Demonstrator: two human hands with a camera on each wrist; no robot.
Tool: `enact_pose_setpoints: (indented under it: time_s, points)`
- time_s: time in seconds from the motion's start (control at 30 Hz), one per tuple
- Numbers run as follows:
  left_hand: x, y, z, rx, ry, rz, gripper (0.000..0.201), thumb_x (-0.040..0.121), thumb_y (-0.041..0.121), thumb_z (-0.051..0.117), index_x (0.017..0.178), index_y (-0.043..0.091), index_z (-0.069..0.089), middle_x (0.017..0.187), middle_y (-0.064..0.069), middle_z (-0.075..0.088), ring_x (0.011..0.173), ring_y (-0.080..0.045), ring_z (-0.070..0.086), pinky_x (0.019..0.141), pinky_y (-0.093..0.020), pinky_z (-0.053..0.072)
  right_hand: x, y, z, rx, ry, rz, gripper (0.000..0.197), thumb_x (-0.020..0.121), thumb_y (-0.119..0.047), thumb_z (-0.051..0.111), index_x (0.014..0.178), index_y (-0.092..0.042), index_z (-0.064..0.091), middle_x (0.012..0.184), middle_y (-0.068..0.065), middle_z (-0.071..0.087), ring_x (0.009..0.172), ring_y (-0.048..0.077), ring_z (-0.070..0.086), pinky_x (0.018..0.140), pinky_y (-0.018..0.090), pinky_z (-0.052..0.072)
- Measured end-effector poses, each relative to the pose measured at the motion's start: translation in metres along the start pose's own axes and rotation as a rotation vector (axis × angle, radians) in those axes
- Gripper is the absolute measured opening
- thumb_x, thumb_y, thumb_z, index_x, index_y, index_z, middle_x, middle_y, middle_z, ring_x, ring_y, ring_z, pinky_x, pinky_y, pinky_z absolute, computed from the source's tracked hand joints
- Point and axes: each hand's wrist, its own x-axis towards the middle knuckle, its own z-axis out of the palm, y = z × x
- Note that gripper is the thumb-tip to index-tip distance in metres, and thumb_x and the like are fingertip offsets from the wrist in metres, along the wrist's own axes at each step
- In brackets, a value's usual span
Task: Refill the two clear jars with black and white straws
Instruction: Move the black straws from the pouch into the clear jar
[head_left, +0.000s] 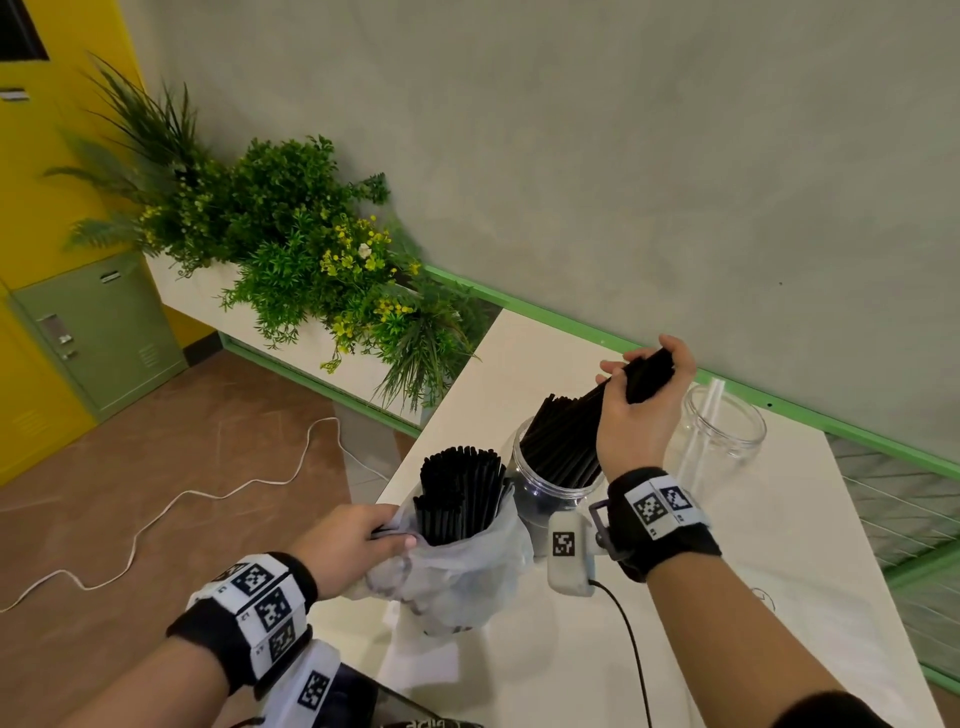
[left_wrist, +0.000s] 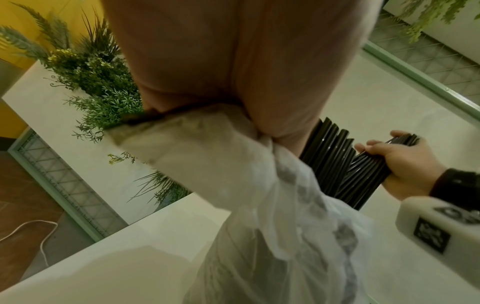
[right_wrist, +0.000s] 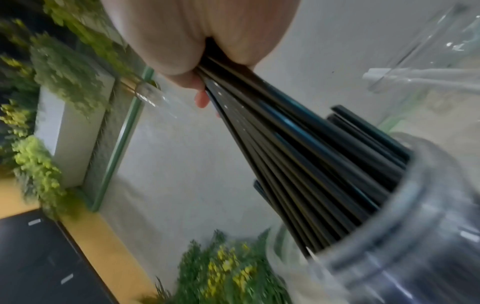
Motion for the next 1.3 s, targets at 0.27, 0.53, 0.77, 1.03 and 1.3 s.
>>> enact_pose_setpoints:
  time_s: [0.27,0.53,0.77,1.03,1.3]
  points:
    - [0.0,0.002,0.0,0.003,-0.001,0.0,0.031,0.087,0.038,0.063,0.069,0.016,0.052,0.065,0.003,0.051,0.062,-0.011,0.047,0.06,-0.025,0.035,-0.048,0.035,0.0,-0.117,-0.282,0.091,0.043,0.089,-0.003,0.06,0.107,-0.039,0.044,0.098,-0.001,0.062,0.097,0.006,0.059,0.092,0.012,0.04]
    - [-0.001,-0.001,0.001,-0.004,-0.011,-0.002,0.03,0.088,0.038,0.062,0.07,0.015,0.054,0.065,0.002,0.052,0.062,-0.011,0.048,0.06,-0.024,0.036,-0.032,0.051,-0.016,-0.213,-0.679,0.342,0.027,0.085,0.002,0.061,0.094,-0.024,0.058,0.099,-0.001,0.069,0.103,0.01,0.061,0.097,0.025,0.042]
    - [0.001,-0.002,0.001,-0.008,-0.018,-0.003,0.028,0.087,0.039,0.063,0.066,0.023,0.053,0.066,0.001,0.057,0.064,-0.012,0.053,0.062,-0.027,0.04,-0.019,0.051,-0.027,-0.267,-0.875,0.497,0.024,0.078,-0.031,0.06,0.101,-0.025,0.066,0.111,-0.001,0.068,0.113,0.017,0.058,0.106,0.043,0.04]
    - [0.0,0.001,0.0,-0.029,-0.018,0.003,0.029,0.088,0.037,0.063,0.063,0.026,0.051,0.062,0.007,0.052,0.059,-0.007,0.048,0.06,-0.024,0.036,-0.017,0.042,-0.041,-0.37,-0.901,0.323,0.034,0.085,-0.015,0.068,0.114,-0.029,0.056,0.114,-0.008,0.064,0.111,0.009,0.057,0.102,0.033,0.043]
    - [-0.001,0.002,0.0,-0.025,-0.004,0.008,0.03,0.088,0.035,0.063,0.067,0.016,0.052,0.062,0.005,0.048,0.056,-0.004,0.043,0.056,-0.018,0.033,-0.039,0.042,-0.047,-0.523,-0.714,-0.081,0.039,0.092,0.004,0.048,0.123,-0.018,0.056,0.118,-0.005,0.059,0.105,0.002,0.052,0.092,0.001,0.032]
